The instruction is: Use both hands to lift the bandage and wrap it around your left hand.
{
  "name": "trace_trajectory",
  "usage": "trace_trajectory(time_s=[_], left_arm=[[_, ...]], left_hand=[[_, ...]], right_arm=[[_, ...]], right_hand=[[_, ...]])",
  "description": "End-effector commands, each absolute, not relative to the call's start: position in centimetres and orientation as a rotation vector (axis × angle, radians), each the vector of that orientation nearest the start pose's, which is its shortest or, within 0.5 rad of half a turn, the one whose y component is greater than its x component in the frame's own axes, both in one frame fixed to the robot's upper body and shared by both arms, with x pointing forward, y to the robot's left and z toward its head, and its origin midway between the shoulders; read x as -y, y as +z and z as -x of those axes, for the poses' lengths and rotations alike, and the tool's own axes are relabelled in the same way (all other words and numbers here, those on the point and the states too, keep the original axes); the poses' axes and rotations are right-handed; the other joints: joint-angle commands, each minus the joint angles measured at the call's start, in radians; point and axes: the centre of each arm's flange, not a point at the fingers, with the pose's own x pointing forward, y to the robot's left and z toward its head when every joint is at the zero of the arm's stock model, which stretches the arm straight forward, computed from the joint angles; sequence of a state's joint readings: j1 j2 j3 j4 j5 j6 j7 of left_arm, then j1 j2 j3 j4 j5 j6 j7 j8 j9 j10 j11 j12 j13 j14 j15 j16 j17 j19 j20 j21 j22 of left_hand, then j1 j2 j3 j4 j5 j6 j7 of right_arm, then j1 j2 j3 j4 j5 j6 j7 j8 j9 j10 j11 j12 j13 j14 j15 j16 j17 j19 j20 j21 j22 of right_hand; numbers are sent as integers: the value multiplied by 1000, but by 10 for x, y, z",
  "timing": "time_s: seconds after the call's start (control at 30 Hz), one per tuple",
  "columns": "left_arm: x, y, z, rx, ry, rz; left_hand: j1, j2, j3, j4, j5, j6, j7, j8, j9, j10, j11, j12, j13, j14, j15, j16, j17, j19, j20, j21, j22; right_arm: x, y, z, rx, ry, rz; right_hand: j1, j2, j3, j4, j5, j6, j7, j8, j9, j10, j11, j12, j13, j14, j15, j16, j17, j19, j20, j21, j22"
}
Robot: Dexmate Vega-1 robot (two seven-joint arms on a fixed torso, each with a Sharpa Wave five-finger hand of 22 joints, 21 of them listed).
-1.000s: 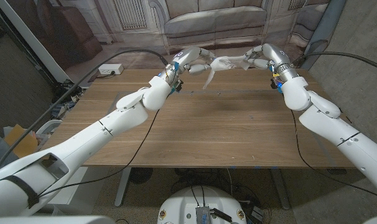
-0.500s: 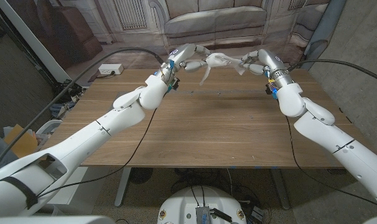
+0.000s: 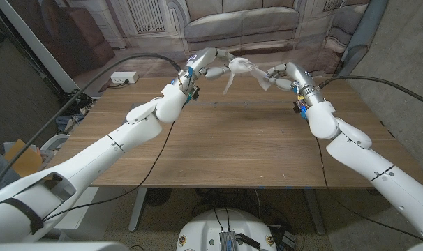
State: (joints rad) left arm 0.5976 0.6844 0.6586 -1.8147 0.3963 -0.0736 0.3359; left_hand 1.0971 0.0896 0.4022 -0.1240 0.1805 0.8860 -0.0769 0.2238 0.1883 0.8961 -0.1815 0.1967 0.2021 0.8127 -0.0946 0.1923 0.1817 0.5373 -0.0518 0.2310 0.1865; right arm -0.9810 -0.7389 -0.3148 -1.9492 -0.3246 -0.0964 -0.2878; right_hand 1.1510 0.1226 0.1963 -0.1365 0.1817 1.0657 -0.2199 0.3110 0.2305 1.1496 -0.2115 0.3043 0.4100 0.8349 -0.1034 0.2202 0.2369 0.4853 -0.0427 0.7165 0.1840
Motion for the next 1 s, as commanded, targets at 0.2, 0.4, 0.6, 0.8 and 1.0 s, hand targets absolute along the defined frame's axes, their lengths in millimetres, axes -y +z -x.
trace_trajectory(time_s=[0.2, 0.4, 0.6, 0.8, 1.0], left_arm=[[-130, 141, -534, 1233, 66, -1024], [-129, 141, -536, 1247, 72, -1024], [-130, 138, -538, 1246, 69, -1023], [-131, 134, -539, 1244, 65, -1023], [-131, 133, -544, 1235, 53, -1023]], left_hand=[[1, -3, 13, 0, 3, 7, 0, 5, 6, 3, -2, -1, 5, 8, -112, -1, 1, -1, -79, -1, 1], [0, -3, 15, 0, 3, 5, 1, 4, 6, 1, -1, -2, 5, 6, -110, -2, 1, -2, -78, -1, 1], [0, -4, 17, 0, 2, 4, -1, 3, 6, 2, -4, -1, 5, 9, -112, -2, 0, -1, -80, -1, 1], [0, -6, 18, -1, 2, 7, -1, 4, 6, 2, -6, -1, 5, 4, -110, -3, 0, -2, -80, -1, 1], [-1, -6, 20, -1, 2, 4, -3, 3, 6, 0, -4, -2, 5, 3, -110, -4, 0, -4, -79, -2, 1]], right_arm=[[226, 46, -526, 871, -127, 910], [219, 41, -522, 877, -103, 881], [213, 37, -516, 890, -81, 853], [211, 34, -510, 891, -54, 823], [209, 35, -507, 898, -42, 810]], right_hand=[[-6, -1, 13, 1, -4, 5, 1, 8, 6, 13, 3, 6, -1, 3, -119, -5, 2, 4, -141, -7, 2], [-7, -1, 15, 1, -5, 5, 1, 9, 6, 13, 3, 6, -1, 2, -118, -5, 2, 3, -140, -8, 2], [-8, -7, 17, -2, -5, 14, 2, 13, 6, 19, 4, 3, -11, 8, -120, -5, -2, 2, -141, -10, 2], [-10, -10, 18, -3, -4, 16, 1, 13, 5, 24, 2, 3, -15, 15, -120, -6, -7, 0, -143, -11, 2], [-13, -11, 20, -3, -4, 17, 1, 13, 3, 26, 2, 2, -18, 16, -119, -8, -11, -3, -144, -13, 2]])
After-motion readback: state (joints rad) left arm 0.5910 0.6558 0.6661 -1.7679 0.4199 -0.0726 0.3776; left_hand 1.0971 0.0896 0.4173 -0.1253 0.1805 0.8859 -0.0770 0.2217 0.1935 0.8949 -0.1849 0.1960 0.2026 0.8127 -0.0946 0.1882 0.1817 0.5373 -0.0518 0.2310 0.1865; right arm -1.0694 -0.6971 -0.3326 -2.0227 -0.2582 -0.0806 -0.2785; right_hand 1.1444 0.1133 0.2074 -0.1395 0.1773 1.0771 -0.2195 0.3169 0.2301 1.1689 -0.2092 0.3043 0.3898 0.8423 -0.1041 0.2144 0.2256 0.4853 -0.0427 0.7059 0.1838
